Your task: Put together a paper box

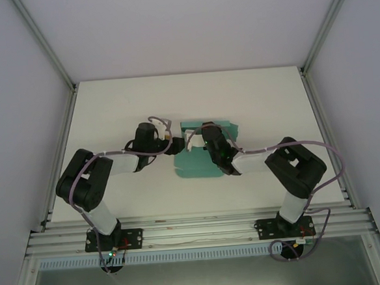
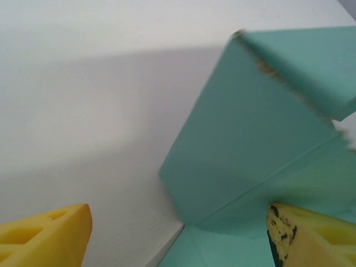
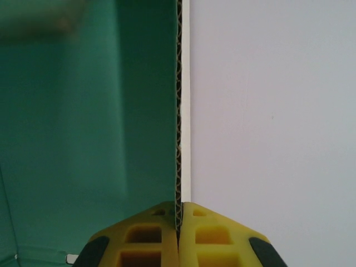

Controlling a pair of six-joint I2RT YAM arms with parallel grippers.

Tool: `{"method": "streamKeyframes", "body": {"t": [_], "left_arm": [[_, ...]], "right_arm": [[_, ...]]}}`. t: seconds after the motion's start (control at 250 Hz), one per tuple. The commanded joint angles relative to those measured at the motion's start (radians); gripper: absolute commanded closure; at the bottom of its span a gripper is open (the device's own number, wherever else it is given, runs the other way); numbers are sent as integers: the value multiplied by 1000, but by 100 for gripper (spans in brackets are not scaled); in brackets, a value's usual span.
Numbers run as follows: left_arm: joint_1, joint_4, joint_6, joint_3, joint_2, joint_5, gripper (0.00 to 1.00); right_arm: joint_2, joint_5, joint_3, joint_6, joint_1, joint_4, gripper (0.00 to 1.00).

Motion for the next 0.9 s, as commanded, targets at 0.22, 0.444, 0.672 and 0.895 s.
{"method": "streamKeyframes", "body": {"t": [0.22, 0.444, 0.672, 0.895], "left_arm": [[-27, 109, 71, 51, 47, -105, 33], [-47, 127, 98, 65, 90, -134, 39], [-82, 90, 118, 112, 142, -256, 53], [-108, 135, 110, 117, 175, -355, 78]], "right_arm": [[-36, -11, -26, 92, 19, -108, 100], [-50, -37, -20, 148, 20, -172, 100], [-54, -44, -6, 182, 19, -216, 100], [-61, -41, -5, 214, 21, -242, 100]]}}
